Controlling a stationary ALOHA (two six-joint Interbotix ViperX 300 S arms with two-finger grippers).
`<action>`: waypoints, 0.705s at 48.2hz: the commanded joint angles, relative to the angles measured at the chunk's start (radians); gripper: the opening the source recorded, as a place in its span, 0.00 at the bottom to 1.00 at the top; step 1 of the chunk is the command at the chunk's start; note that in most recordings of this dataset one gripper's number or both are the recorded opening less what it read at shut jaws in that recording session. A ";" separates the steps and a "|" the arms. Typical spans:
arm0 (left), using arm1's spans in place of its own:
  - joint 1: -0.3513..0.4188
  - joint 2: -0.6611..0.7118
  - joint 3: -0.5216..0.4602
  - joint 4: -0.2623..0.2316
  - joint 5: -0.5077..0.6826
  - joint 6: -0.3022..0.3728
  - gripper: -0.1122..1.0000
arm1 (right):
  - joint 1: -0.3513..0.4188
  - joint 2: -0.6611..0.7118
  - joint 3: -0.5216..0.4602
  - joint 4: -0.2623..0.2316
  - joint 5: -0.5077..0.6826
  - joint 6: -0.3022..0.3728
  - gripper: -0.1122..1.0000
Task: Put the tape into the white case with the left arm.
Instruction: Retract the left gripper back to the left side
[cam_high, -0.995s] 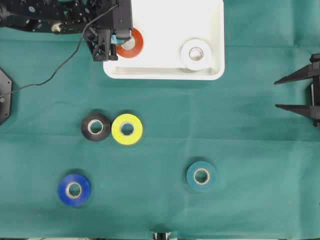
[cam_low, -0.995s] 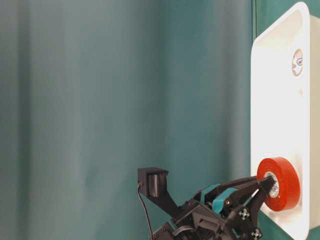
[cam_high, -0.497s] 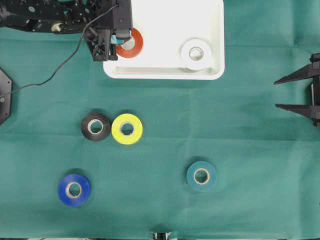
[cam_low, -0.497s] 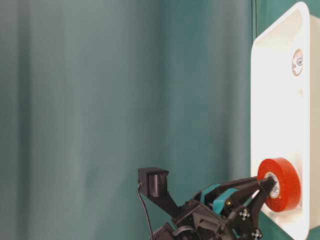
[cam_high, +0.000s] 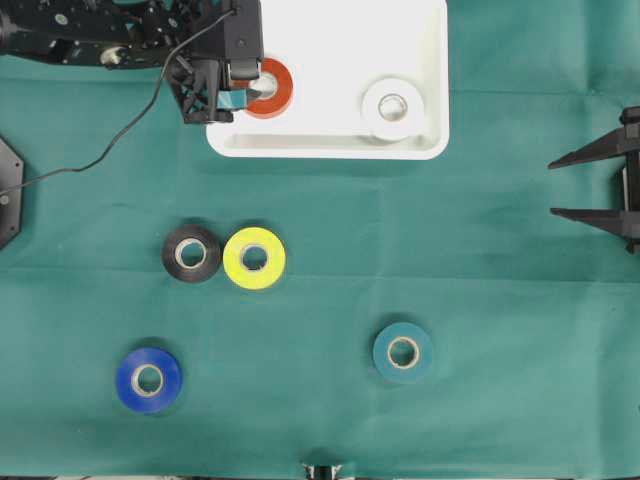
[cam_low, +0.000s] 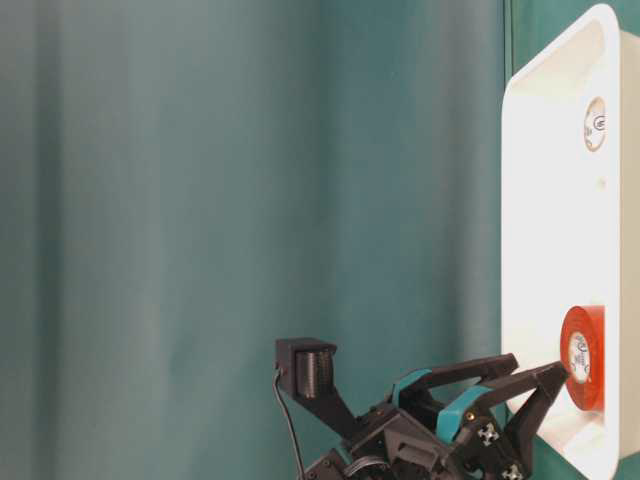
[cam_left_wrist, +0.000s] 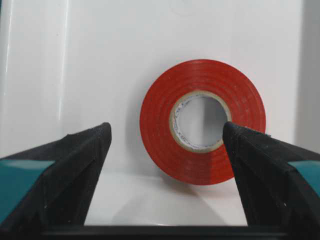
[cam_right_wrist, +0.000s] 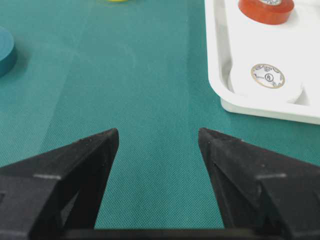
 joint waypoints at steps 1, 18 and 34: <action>-0.006 -0.041 -0.006 -0.003 -0.005 -0.003 0.92 | -0.002 0.006 -0.012 0.000 -0.009 0.002 0.98; -0.051 -0.184 0.051 -0.003 -0.005 -0.003 0.92 | 0.000 0.005 -0.012 0.000 -0.009 0.002 0.98; -0.084 -0.344 0.169 -0.005 -0.006 -0.026 0.92 | 0.000 0.006 -0.012 0.000 -0.009 0.002 0.98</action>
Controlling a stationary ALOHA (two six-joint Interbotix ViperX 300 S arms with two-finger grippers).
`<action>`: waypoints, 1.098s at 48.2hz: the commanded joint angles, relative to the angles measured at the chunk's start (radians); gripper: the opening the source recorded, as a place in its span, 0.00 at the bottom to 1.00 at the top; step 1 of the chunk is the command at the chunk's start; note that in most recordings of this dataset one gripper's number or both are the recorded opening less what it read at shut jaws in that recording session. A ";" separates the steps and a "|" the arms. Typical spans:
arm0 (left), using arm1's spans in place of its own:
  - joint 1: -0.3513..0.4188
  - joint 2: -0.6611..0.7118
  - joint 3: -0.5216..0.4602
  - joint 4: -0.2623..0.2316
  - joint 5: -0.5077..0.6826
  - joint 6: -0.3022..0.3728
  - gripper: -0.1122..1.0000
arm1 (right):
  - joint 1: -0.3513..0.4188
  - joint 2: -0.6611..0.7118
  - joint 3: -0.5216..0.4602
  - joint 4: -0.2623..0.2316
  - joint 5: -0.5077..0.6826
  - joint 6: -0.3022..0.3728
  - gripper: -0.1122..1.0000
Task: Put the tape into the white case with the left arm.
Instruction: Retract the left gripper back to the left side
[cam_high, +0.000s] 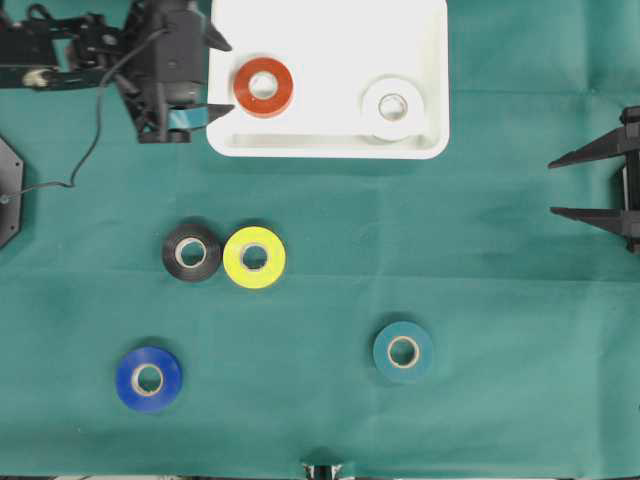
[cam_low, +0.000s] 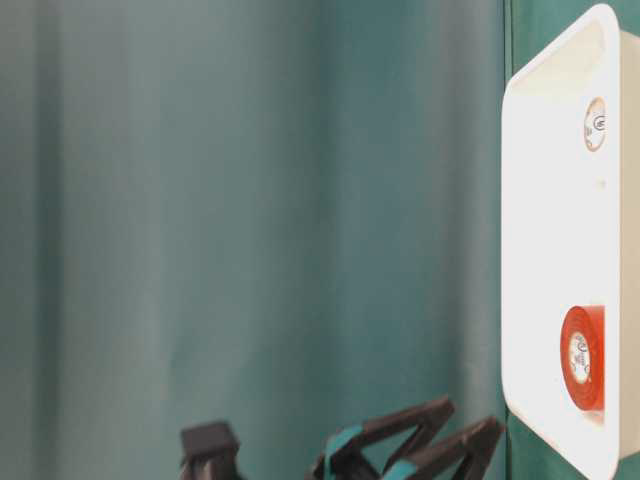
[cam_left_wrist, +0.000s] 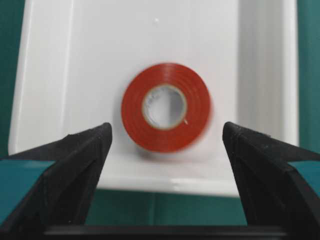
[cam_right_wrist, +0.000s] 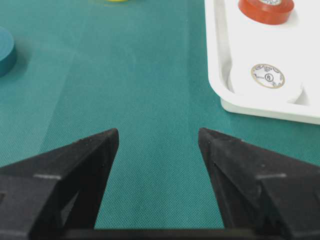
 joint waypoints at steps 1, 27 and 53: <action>-0.014 -0.061 0.014 -0.003 -0.006 -0.011 0.92 | -0.002 0.006 -0.012 0.000 -0.009 0.002 0.98; -0.161 -0.388 0.221 -0.003 -0.011 -0.123 0.92 | -0.009 0.006 -0.012 0.000 -0.009 0.002 0.98; -0.261 -0.554 0.310 -0.003 -0.011 -0.133 0.92 | -0.009 0.005 -0.012 0.000 -0.009 0.002 0.98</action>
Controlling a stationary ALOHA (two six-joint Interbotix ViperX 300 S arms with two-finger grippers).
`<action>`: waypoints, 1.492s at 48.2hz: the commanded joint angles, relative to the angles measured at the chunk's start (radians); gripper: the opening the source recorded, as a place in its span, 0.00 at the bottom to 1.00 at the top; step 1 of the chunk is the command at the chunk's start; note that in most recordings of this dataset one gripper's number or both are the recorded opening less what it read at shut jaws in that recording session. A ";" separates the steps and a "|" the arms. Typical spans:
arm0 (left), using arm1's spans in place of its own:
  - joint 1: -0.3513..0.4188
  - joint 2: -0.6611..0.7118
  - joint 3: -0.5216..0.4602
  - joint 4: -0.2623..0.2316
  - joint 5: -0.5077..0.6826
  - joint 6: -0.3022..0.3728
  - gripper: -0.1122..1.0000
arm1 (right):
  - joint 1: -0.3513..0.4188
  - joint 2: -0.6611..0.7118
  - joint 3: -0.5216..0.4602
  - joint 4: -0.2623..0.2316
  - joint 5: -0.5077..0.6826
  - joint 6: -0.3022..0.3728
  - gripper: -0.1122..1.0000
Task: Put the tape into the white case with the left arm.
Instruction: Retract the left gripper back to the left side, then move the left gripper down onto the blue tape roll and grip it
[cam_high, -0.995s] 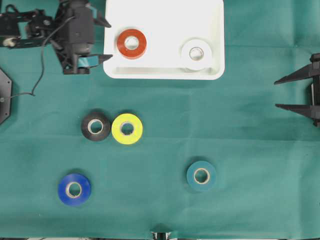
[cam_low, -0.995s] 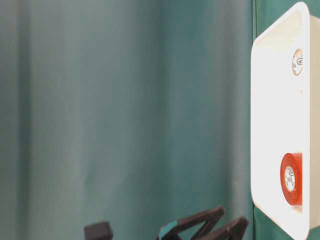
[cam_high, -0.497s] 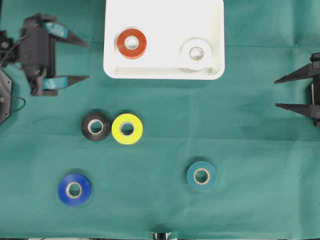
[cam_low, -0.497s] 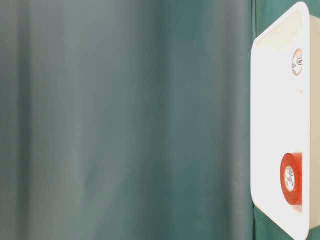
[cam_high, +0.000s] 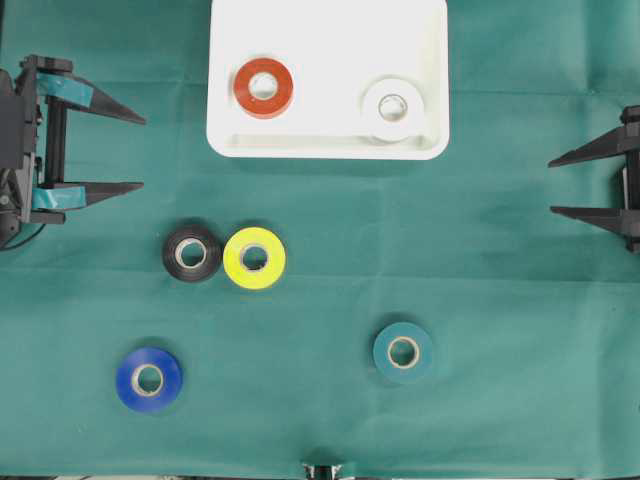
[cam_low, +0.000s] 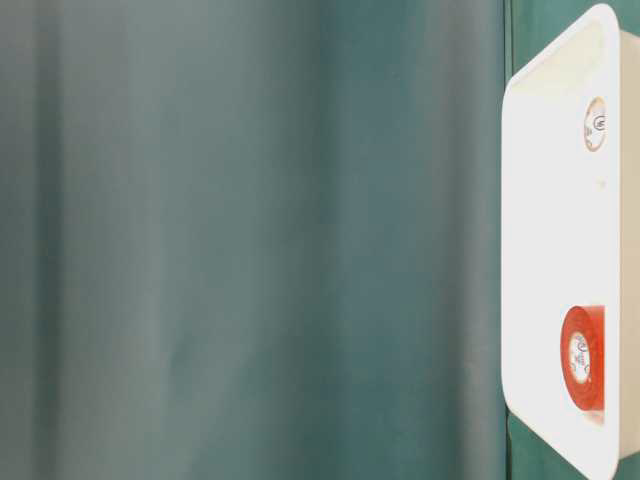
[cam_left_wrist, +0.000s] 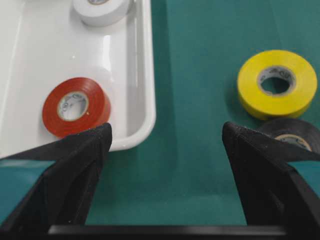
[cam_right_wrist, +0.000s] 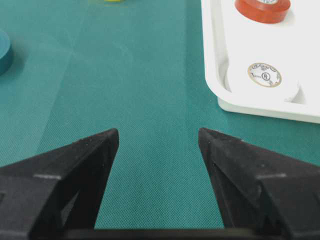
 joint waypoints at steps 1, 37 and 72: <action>-0.011 0.009 -0.011 -0.002 -0.008 -0.002 0.92 | -0.002 0.005 -0.012 0.000 -0.009 0.002 0.98; -0.287 0.031 0.031 -0.003 -0.011 -0.003 0.92 | -0.003 0.006 -0.012 0.000 -0.009 0.002 0.98; -0.443 0.259 -0.028 -0.006 -0.012 -0.153 0.91 | -0.003 0.006 -0.012 0.000 -0.009 0.002 0.98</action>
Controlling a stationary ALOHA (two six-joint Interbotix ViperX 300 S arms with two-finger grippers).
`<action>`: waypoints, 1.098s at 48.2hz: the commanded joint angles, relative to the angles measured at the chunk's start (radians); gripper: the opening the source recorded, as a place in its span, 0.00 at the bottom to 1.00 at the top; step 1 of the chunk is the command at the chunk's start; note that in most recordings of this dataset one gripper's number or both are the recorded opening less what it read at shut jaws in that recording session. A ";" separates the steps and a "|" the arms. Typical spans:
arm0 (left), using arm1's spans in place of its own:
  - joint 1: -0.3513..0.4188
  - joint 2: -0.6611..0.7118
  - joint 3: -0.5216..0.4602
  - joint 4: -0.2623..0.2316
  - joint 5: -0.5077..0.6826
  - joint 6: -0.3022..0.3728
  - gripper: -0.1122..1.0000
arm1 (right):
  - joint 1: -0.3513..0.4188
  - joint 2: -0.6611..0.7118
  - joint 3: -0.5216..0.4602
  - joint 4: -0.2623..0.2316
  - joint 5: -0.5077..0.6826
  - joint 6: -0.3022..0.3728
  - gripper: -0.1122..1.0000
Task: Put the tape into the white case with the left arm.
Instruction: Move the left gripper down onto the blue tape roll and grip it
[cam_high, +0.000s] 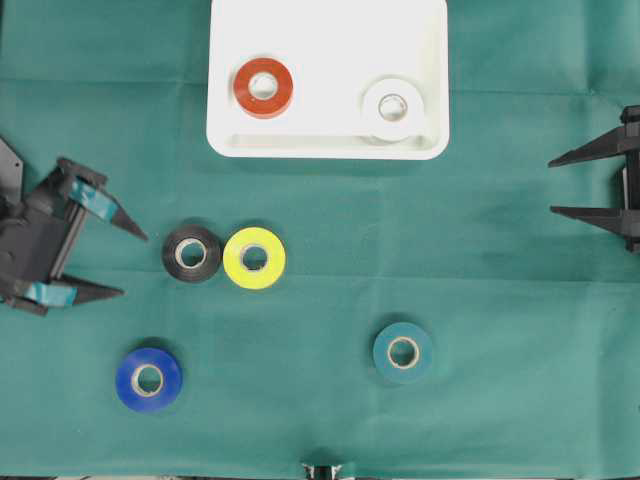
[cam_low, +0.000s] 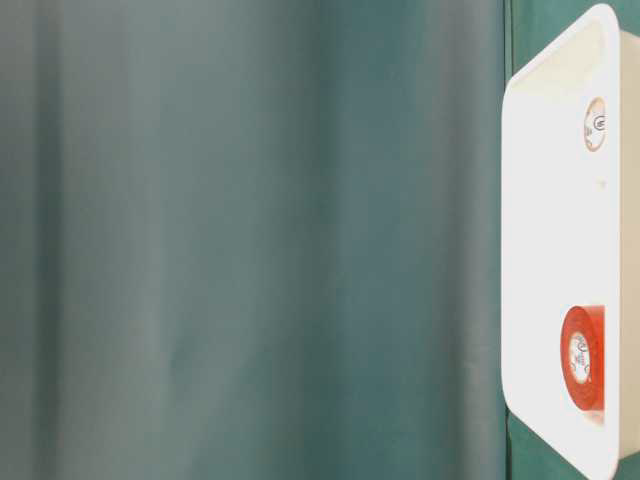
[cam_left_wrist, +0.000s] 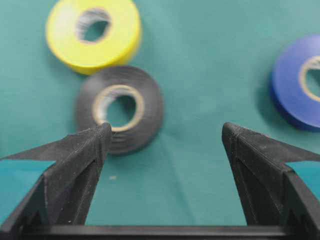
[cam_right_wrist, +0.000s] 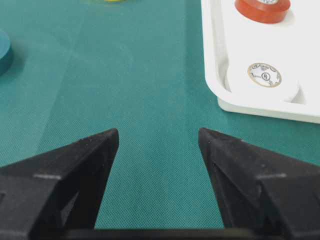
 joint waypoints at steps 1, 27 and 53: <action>-0.037 0.032 -0.038 -0.003 -0.009 -0.015 0.91 | -0.002 0.006 -0.012 0.000 -0.009 0.002 0.98; -0.120 0.272 -0.138 -0.003 -0.041 -0.028 0.91 | 0.000 0.005 -0.012 0.000 -0.011 0.002 0.98; -0.207 0.402 -0.210 -0.003 -0.080 -0.127 0.91 | -0.002 0.006 -0.012 0.000 -0.009 0.002 0.98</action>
